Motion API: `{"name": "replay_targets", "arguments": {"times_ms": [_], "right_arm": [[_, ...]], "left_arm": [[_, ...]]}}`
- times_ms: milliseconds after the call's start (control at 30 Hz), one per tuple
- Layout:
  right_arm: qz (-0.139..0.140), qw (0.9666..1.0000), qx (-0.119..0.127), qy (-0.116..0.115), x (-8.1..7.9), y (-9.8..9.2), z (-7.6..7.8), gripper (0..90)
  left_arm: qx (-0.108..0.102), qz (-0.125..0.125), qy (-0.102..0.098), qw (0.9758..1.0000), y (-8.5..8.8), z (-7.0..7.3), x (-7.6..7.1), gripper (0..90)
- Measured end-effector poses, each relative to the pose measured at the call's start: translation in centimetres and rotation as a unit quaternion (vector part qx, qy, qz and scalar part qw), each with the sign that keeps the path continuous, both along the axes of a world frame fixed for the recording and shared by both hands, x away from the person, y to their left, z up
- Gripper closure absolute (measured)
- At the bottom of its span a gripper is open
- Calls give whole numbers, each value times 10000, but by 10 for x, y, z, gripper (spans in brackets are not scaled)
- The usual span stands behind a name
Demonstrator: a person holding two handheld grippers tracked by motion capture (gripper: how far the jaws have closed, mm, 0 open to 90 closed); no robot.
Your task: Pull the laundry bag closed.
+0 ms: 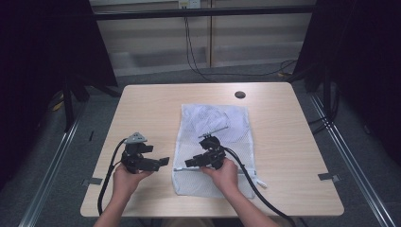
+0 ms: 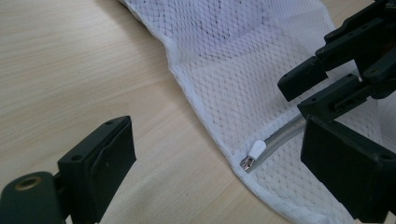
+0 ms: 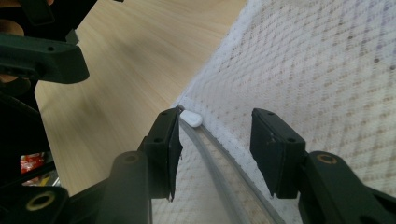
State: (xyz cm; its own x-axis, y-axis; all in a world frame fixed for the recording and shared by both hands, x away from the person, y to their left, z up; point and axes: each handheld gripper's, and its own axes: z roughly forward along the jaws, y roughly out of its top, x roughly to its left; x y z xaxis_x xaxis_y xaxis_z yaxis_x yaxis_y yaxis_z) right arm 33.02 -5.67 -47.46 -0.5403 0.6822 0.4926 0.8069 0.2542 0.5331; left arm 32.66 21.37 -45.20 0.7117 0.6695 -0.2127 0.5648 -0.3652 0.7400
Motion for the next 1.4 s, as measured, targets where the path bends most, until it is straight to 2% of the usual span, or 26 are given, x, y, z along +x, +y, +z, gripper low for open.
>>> {"name": "replay_targets", "arguments": {"times_ms": [100,233,600,967,1200,1400], "right_arm": [[27,10000,3,25,0,3,0,548],[83,9998,-151,97,1,8,-1,547],[46,9997,-80,204,4,16,-5,561],[216,9991,-167,309,6,25,-10,632],[192,9988,-187,415,8,31,-16,650],[176,9986,-75,494,10,33,-19,655]], "left_arm": [[-9,2,13,10000,0,0,0,101],[-25,17,15,10000,0,0,-1,103],[-20,44,30,10000,3,0,-1,108],[4,17,46,10000,5,0,0,110],[-22,49,59,10000,6,1,-1,111],[-25,67,56,10000,7,1,0,111]]}}
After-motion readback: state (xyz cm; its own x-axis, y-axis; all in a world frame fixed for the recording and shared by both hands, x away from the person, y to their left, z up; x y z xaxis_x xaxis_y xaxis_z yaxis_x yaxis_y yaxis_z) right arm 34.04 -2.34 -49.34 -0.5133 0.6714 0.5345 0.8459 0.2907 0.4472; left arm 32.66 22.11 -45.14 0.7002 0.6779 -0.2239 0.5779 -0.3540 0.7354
